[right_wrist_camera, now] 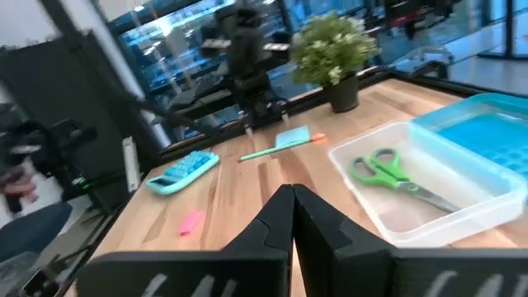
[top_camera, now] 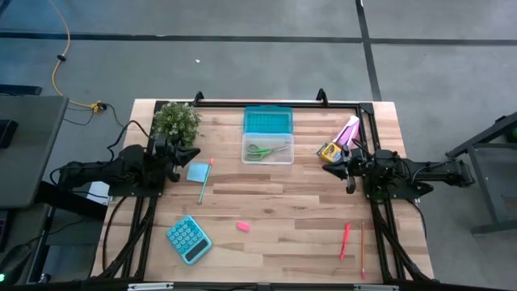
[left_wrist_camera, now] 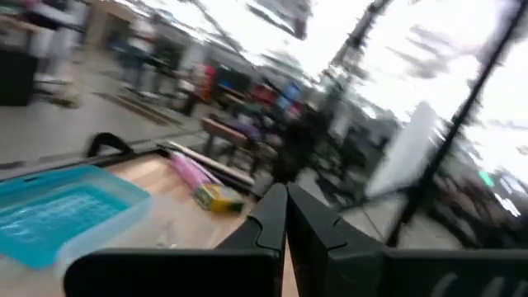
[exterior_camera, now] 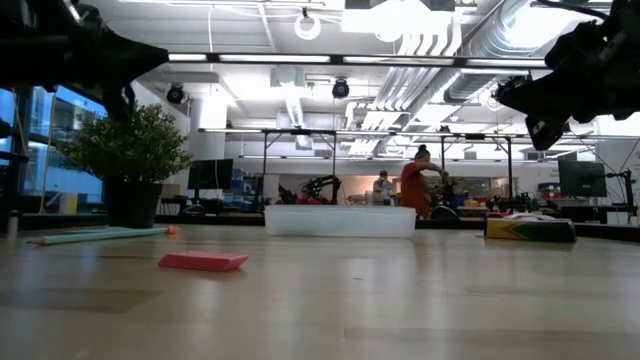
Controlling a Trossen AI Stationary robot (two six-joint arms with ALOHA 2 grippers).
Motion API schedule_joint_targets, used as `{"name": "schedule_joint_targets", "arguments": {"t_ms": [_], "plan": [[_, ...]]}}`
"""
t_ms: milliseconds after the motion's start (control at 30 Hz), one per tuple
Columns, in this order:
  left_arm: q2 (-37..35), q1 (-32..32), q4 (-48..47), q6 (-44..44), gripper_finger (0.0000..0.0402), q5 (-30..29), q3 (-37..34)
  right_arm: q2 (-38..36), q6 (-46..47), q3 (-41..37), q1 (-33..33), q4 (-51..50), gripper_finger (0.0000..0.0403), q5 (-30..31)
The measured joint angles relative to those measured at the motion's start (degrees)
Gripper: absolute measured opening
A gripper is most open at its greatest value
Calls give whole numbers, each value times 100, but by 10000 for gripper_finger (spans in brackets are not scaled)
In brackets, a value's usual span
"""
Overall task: Pack school essentials
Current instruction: Put the crayon box into the supply box
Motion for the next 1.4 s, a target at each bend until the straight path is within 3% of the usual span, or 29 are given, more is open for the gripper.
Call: {"name": "schedule_joint_targets", "arguments": {"t_ms": [100,233,433,567,833,1133,1267,1400], "plan": [[3,-4,38,332,0,540,0,2,392,0,0,178,0,369],[4,-2,113,392,0,738,0,2,876,0,-2,789,0,927],[4,-2,126,401,0,737,0,168,-352,103,-1,2544,0,1406],[4,-2,134,350,0,699,0,598,-840,808,-25,2496,0,1754],[4,-2,138,311,0,697,0,1982,-932,2858,-305,983,0,2612],[4,-2,140,191,0,697,0,3293,-916,4594,-553,-1163,6,2623],[4,-2,141,193,0,697,2,3709,-22,5082,-774,-2433,26,2618],[4,-2,141,193,0,695,2,4423,1087,5825,-1294,-4495,77,2557]]}}
